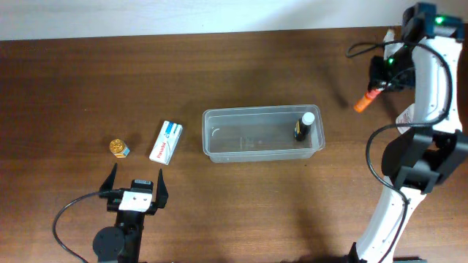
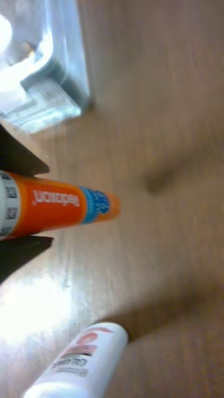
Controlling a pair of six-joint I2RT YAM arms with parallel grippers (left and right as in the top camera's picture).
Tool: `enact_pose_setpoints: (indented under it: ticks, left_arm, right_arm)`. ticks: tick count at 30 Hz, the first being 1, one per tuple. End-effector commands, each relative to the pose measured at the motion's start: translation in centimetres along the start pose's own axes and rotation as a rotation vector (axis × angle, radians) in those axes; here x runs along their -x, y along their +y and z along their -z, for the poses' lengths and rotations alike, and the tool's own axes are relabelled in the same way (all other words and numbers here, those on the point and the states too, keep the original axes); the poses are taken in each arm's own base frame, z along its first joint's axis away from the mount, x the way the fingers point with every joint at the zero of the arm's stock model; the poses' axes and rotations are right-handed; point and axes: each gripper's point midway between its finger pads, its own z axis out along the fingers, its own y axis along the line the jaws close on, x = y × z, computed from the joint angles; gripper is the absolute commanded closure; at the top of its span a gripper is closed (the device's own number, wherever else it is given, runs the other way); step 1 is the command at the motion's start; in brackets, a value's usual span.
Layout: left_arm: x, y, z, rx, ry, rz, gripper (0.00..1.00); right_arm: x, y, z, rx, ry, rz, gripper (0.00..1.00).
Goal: Pack container
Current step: 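Lift the orange tube and carry it into the container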
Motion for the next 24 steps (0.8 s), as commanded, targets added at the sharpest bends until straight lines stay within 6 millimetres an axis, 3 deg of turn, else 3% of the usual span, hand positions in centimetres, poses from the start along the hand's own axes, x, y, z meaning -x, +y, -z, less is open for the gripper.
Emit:
enact_pose_setpoints:
  ticks: [1, 11, 18, 24]
  left_arm:
    - [0.0, -0.1, 0.0, -0.005, -0.004, -0.011, 0.01]
    - [0.0, -0.1, 0.0, -0.005, -0.004, -0.011, 0.01]
    - [0.0, -0.1, 0.0, -0.005, -0.004, -0.011, 0.01]
    - [0.0, -0.1, 0.0, -0.005, -0.004, -0.011, 0.01]
  right_arm:
    - [0.6, 2.5, 3.3, 0.124, -0.065, 0.003, 0.77]
    - [-1.2, 8.3, 11.7, 0.233, -0.225, 0.095, 0.77]
    - [-4.9, 14.1, 17.3, 0.245, -0.34, 0.257, 0.78]
    - [-8.0, 17.2, 19.0, 0.094, -0.388, 0.362, 0.78]
